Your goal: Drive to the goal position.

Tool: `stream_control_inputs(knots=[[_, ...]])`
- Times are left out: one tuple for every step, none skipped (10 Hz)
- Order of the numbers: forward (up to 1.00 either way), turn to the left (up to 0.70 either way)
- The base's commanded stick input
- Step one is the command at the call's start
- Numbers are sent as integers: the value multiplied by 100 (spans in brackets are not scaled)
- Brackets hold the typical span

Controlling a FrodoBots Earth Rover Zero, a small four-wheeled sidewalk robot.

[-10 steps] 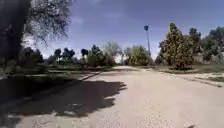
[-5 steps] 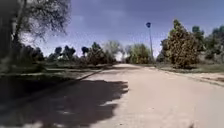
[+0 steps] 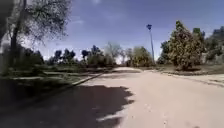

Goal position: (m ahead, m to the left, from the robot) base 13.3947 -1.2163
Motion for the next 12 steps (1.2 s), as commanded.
stream_control_inputs(knots=[[70, 0], [70, 0], [70, 0], [70, 0], [70, 0], [70, 0], [70, 0], [70, -25], [70, -35], [70, -35], [70, -23], [70, 0]])
